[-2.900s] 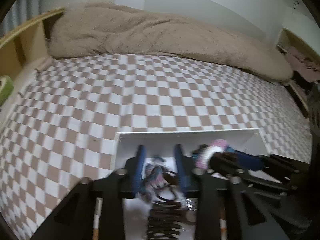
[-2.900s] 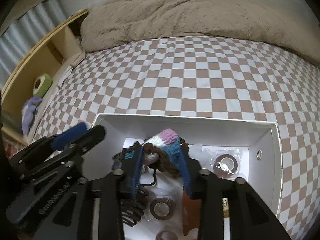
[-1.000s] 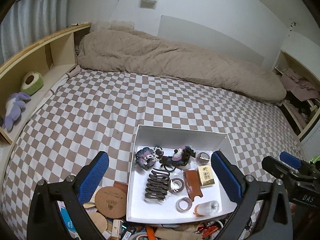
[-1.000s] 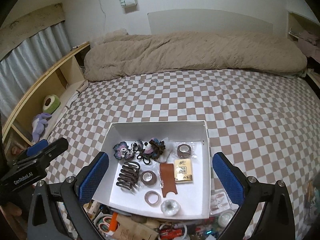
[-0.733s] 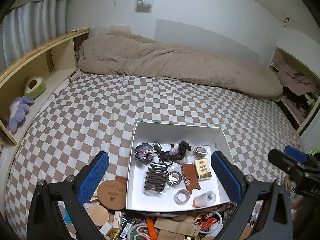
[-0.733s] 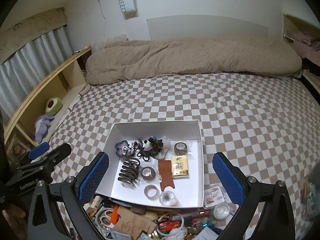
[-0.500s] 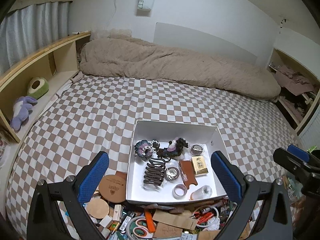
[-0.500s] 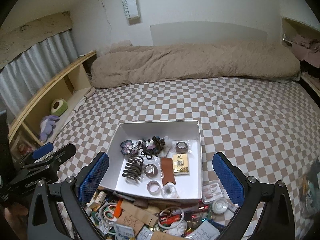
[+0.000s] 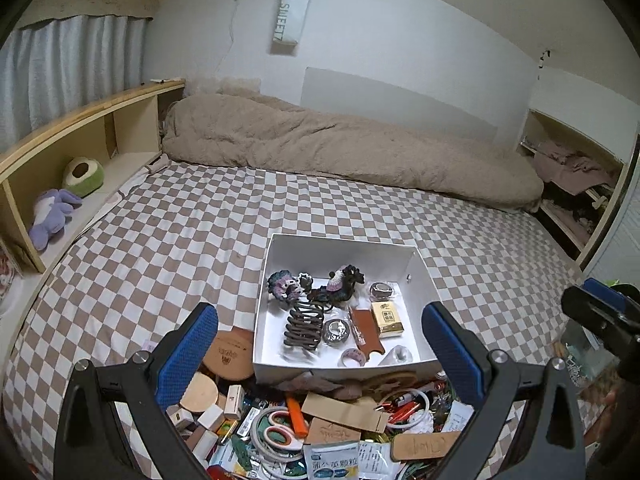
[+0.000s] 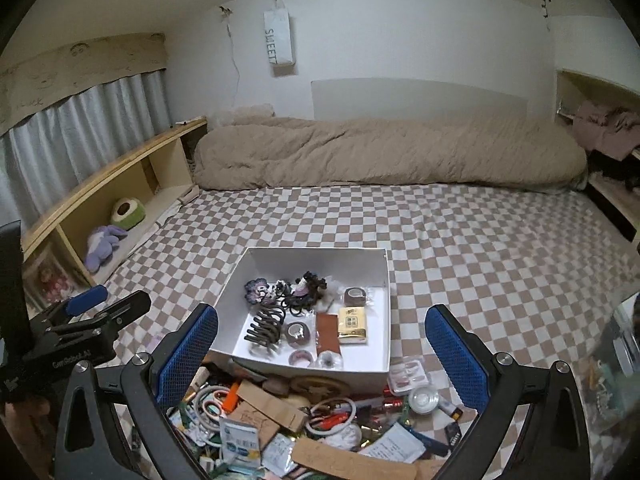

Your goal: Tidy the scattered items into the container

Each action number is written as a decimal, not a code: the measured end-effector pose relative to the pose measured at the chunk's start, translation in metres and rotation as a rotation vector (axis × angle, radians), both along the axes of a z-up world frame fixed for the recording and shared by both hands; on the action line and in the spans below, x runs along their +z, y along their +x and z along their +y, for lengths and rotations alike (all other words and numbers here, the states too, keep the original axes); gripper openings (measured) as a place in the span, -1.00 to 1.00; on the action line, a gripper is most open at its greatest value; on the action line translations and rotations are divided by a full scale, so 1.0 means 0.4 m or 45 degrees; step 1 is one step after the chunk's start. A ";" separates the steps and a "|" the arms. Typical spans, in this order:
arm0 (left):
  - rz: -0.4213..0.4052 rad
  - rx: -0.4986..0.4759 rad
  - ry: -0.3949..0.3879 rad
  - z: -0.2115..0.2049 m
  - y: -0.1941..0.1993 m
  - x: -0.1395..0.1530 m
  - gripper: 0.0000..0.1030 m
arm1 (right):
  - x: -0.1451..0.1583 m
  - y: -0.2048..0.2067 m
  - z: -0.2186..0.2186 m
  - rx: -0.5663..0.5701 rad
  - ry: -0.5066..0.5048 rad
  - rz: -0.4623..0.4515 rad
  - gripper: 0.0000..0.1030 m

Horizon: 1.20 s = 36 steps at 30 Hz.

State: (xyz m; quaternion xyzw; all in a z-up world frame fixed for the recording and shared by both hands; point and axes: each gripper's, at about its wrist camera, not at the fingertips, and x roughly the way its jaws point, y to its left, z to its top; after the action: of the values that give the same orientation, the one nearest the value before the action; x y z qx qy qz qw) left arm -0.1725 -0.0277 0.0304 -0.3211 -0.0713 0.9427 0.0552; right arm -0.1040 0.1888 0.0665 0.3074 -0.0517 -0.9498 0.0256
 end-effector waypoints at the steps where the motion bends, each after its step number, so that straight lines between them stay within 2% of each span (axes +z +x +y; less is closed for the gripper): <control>1: 0.001 -0.005 0.010 -0.002 0.008 -0.005 0.99 | -0.004 0.011 -0.001 0.004 0.002 0.008 1.00; 9: 0.083 -0.049 -0.020 -0.002 0.102 -0.034 0.99 | -0.052 0.095 -0.005 0.024 -0.006 0.062 1.00; 19: 0.233 -0.026 -0.119 -0.008 0.215 -0.044 0.99 | -0.082 0.188 -0.003 -0.003 0.017 0.143 1.00; 26: 0.249 -0.053 -0.074 -0.017 0.286 -0.055 0.99 | -0.090 0.262 0.008 -0.017 0.032 0.209 1.00; 36: 0.314 -0.104 -0.173 0.013 0.391 -0.048 0.99 | -0.096 0.360 0.009 -0.040 0.093 0.286 1.00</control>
State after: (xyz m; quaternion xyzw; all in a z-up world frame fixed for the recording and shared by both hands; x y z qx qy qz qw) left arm -0.0160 -0.0225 0.0114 -0.2086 0.0132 0.9746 0.0801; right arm 0.0399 0.1924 0.0279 0.1988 -0.0188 -0.9799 0.0051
